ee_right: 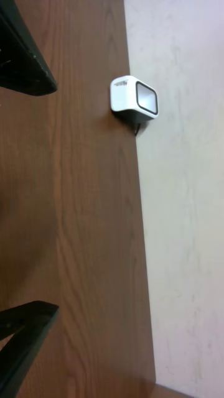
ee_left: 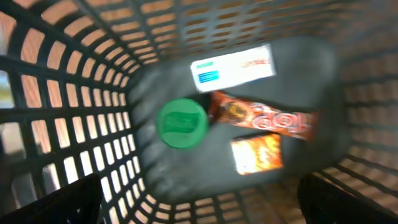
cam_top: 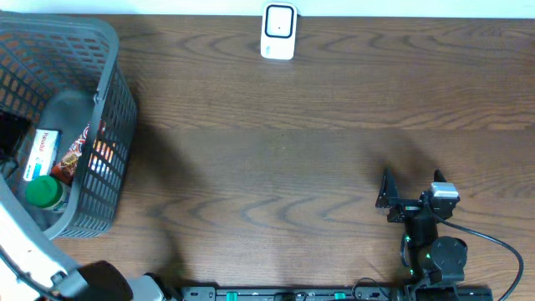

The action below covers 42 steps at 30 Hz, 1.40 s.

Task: Scan the item barcode
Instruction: 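Reach the left gripper into the basket and grasp the green-capped bottle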

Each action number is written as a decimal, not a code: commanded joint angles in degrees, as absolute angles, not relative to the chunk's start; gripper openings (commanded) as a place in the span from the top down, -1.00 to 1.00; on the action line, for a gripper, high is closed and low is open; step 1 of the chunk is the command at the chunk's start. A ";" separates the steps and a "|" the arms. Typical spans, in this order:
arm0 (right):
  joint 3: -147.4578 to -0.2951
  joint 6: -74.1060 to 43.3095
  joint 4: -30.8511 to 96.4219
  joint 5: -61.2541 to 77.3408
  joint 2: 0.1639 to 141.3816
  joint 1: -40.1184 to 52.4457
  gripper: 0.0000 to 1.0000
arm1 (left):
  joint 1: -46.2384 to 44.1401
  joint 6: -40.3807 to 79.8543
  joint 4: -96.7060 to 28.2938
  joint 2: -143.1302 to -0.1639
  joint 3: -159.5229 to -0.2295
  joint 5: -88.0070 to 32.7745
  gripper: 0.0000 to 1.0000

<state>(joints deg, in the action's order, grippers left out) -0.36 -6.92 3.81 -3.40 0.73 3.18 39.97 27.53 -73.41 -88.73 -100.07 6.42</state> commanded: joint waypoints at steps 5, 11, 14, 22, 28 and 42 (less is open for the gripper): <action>-0.32 -6.15 4.05 -3.36 0.51 2.98 -0.99 | 42.09 29.65 -67.48 -91.72 -88.82 12.10 -0.96; -0.32 -6.17 4.05 -3.36 0.51 2.98 -0.99 | 42.09 25.08 -59.48 -91.72 -79.24 12.05 -0.95; -0.32 -6.17 4.05 -3.36 0.51 2.98 -0.99 | 42.09 20.73 -55.75 -91.74 -76.01 12.05 -0.96; -0.32 -6.15 4.05 -3.36 0.54 3.01 -0.99 | 42.15 17.76 -49.69 -91.77 -70.72 11.53 -0.96; -0.32 -6.17 4.05 -3.36 0.54 3.01 -0.98 | 42.15 17.76 -45.65 -91.85 -68.05 9.89 -0.96; -0.32 -6.17 4.05 -3.36 0.54 3.01 -0.98 | 42.15 17.85 -43.48 -102.63 -67.66 9.85 -0.96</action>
<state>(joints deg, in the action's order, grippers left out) -0.36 -6.92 3.81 -3.40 0.73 3.18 41.87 18.94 -43.53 -100.73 -68.05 9.93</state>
